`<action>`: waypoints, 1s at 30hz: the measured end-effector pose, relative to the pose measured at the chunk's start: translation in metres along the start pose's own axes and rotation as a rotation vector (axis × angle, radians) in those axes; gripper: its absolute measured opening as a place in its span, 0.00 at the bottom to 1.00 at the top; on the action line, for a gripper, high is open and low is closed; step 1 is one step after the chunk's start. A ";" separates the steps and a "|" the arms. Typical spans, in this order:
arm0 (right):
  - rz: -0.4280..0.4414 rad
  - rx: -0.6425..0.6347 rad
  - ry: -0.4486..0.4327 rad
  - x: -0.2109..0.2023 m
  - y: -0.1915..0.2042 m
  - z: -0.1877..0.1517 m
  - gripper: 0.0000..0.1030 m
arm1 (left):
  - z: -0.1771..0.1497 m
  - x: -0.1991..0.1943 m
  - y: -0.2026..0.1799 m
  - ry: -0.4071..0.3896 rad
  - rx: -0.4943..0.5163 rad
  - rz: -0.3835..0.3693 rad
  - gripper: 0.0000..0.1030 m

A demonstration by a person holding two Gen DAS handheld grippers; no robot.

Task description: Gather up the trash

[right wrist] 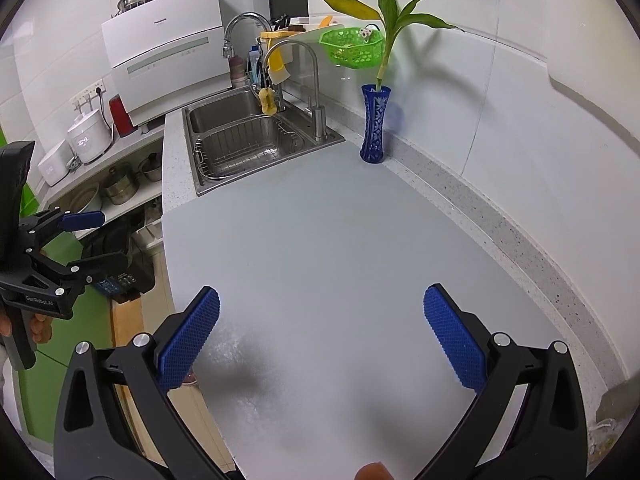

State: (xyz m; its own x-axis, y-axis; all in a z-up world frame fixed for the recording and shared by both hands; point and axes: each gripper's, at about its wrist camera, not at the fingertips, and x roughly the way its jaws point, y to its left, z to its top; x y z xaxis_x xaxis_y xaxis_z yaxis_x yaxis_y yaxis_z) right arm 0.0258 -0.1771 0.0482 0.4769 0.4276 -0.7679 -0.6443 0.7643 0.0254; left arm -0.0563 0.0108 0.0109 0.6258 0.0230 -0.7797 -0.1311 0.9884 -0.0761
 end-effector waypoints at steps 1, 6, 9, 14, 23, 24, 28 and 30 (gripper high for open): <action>-0.001 -0.001 -0.001 0.000 0.000 0.000 0.97 | 0.000 -0.001 0.001 -0.004 -0.005 -0.001 0.95; -0.002 -0.001 -0.001 0.000 0.001 0.001 0.97 | 0.002 -0.001 0.001 0.000 0.001 -0.012 0.95; -0.002 -0.001 -0.002 0.000 0.001 0.001 0.97 | 0.003 0.000 0.000 0.000 0.006 -0.011 0.95; -0.002 0.000 0.000 -0.001 0.001 0.001 0.97 | 0.003 -0.001 -0.001 -0.002 0.012 -0.007 0.95; -0.002 0.000 0.000 0.000 0.001 0.002 0.97 | 0.002 -0.003 0.000 -0.007 0.013 -0.006 0.95; -0.003 -0.001 -0.001 0.000 0.001 0.002 0.97 | 0.002 -0.003 0.001 -0.006 0.013 -0.007 0.95; -0.003 0.000 0.001 0.000 0.001 0.002 0.97 | 0.002 -0.003 0.000 -0.005 0.013 -0.006 0.95; -0.003 0.000 0.002 0.000 0.002 0.001 0.97 | 0.003 -0.003 0.000 -0.004 0.013 -0.006 0.95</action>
State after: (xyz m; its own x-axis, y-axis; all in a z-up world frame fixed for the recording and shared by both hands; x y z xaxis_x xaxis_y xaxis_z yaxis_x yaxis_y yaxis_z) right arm 0.0251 -0.1752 0.0491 0.4775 0.4242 -0.7694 -0.6429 0.7656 0.0231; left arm -0.0563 0.0114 0.0149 0.6294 0.0173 -0.7769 -0.1169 0.9905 -0.0727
